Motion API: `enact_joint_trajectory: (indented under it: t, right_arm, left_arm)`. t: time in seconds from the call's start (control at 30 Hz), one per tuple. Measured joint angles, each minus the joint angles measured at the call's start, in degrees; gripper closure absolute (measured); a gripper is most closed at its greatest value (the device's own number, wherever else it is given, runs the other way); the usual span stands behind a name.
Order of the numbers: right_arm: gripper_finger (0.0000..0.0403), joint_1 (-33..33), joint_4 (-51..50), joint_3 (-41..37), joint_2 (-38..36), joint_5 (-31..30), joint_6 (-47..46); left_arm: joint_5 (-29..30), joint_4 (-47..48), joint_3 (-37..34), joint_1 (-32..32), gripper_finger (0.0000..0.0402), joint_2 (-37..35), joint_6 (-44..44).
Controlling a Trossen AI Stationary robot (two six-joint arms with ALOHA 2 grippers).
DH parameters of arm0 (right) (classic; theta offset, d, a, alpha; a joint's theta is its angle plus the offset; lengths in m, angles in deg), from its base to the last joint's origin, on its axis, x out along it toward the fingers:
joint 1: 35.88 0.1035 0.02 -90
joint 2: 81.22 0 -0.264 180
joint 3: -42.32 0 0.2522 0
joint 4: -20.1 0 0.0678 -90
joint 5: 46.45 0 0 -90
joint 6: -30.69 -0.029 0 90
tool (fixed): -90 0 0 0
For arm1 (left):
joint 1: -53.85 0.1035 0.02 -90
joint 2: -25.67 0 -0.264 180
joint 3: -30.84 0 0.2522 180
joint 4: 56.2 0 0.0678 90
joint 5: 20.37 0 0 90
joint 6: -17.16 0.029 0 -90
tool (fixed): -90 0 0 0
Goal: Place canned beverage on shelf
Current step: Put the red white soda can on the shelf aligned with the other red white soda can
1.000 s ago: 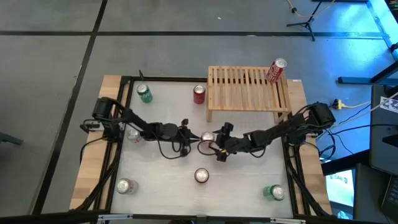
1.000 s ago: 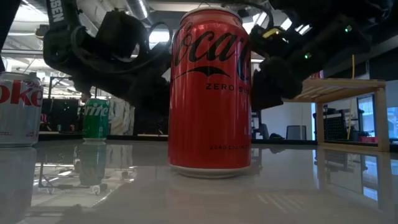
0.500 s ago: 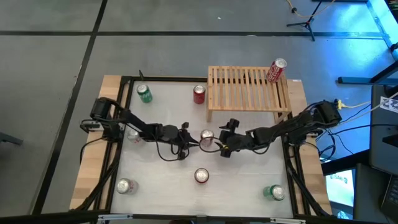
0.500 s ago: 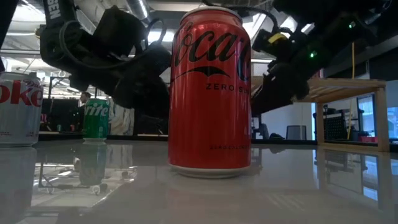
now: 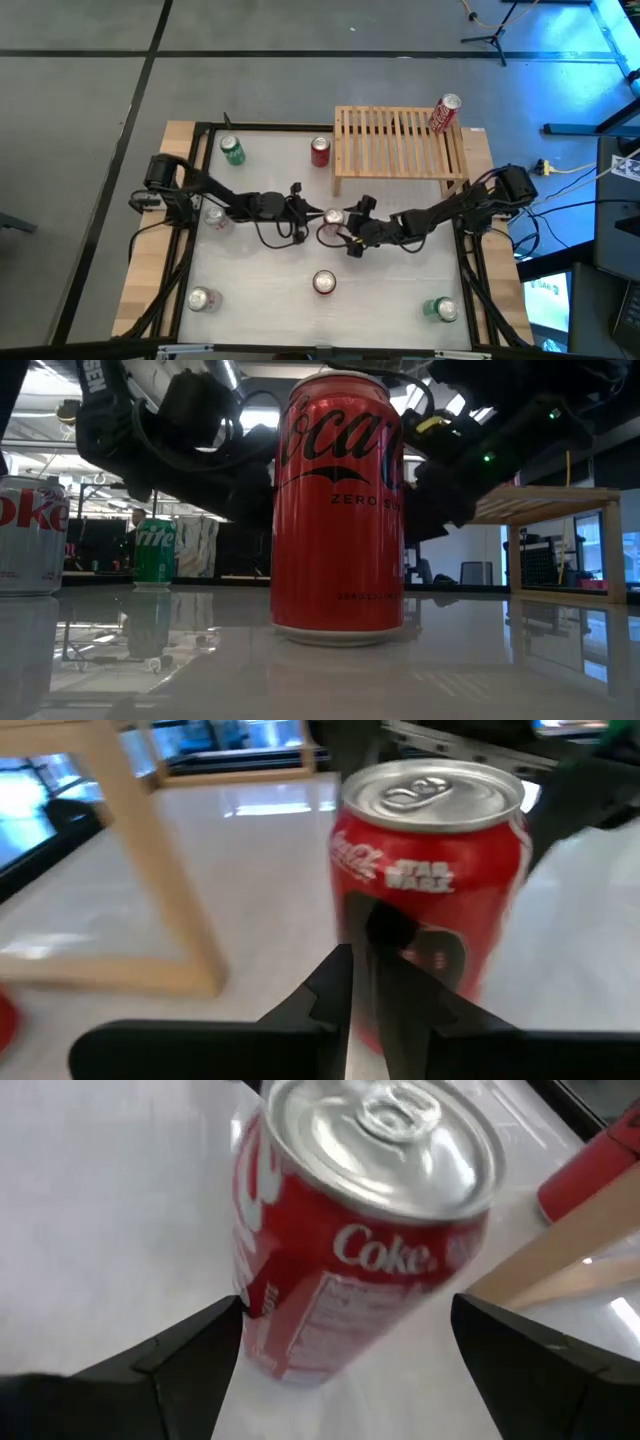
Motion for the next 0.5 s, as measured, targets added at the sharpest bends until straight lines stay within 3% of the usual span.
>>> enact_joint_trajectory:
  t: [0.23,0.5]
  right_arm:
    - [0.0049,0.2,-1.7,0.0,-0.8,0.0,3.5]
    - [0.0049,-0.1,-13.3,0.0,-5.1,-3.2,-0.6]
  left_arm:
    - [-3.1,0.3,1.7,-1.3,0.0362,2.4,1.0]
    - [-7.1,2.1,1.7,-3.1,0.0362,1.9,1.3]
